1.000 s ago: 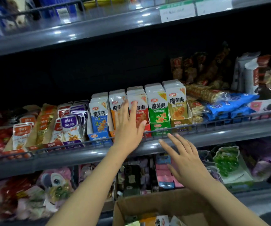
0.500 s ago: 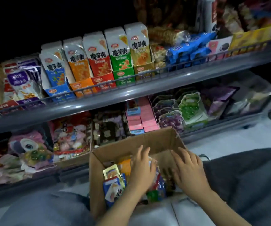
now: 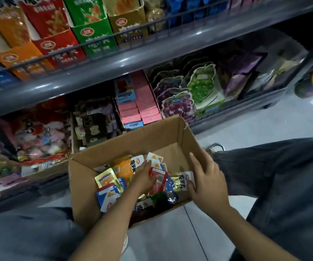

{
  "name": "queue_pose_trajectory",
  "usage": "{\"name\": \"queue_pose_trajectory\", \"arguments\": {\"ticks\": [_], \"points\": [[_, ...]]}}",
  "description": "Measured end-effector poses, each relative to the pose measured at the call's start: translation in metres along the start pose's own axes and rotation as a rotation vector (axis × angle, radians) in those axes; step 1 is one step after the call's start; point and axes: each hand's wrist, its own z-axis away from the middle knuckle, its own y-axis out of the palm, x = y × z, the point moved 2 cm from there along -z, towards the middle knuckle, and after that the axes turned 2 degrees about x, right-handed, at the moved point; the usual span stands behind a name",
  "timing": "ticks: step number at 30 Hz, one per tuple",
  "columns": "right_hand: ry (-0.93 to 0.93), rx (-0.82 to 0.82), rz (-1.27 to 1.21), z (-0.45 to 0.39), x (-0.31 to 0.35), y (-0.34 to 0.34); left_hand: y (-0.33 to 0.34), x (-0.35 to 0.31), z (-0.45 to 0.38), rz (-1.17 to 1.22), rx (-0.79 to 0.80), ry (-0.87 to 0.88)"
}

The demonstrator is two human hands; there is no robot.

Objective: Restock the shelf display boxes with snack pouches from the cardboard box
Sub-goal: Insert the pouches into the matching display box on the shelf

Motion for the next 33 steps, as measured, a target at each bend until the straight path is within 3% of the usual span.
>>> {"name": "queue_pose_trajectory", "arguments": {"ticks": [7, 14, 21, 31, 33], "points": [[0.034, -0.02, -0.033, -0.002, 0.001, 0.001, 0.003, 0.005, -0.036, -0.083, 0.102, 0.05], [0.051, -0.01, -0.031, -0.003, 0.001, 0.0, 0.007, 0.004, -0.055, -0.153, 0.092, 0.055], [0.052, -0.02, -0.019, -0.001, 0.001, 0.002, 0.005, -0.001, -0.06, -0.309, -0.092, 0.178], [0.062, -0.022, -0.011, -0.001, 0.0, 0.004, -0.004, -0.015, -0.068, -0.436, 0.158, 0.131], [0.063, -0.022, -0.008, -0.001, -0.001, 0.005, -0.004, -0.013, -0.069, -0.353, 0.218, 0.106]]}}
